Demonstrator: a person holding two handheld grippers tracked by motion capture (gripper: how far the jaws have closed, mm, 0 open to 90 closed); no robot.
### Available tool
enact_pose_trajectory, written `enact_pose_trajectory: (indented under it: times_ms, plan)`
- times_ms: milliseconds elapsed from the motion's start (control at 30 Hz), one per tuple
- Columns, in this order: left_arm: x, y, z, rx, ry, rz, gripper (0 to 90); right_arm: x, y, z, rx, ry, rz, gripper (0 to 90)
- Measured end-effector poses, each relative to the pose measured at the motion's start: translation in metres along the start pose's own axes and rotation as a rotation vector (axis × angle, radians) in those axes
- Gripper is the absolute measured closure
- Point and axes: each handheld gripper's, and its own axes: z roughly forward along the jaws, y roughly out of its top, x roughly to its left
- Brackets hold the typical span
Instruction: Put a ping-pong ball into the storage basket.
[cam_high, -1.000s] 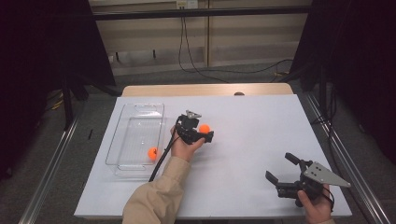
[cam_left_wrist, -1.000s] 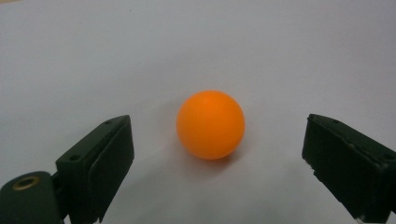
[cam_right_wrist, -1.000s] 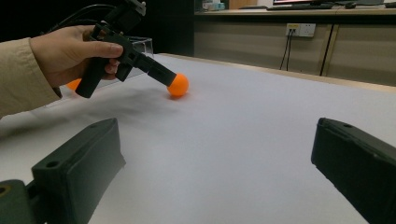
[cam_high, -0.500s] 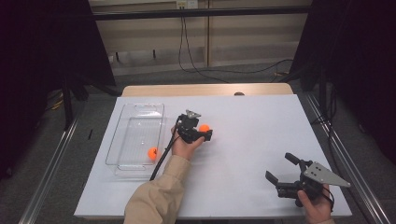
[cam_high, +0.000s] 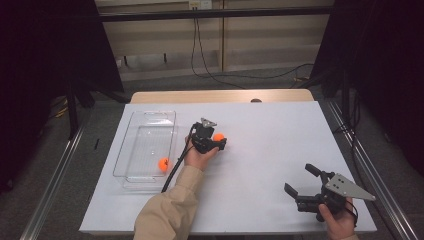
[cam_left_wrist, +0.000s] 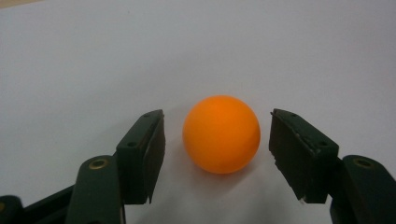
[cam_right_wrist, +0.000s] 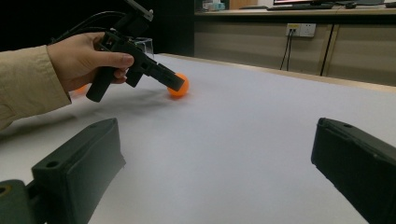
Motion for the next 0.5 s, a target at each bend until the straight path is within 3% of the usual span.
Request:
enact_pose_trajectory:
  times_ms: [500]
  plan:
    - [-0.0013,0.0012,0.0044,0.015,0.000,0.012,48.3,-0.0003,-0.0001,-0.0002,0.000,0.000,-0.001,1.2]
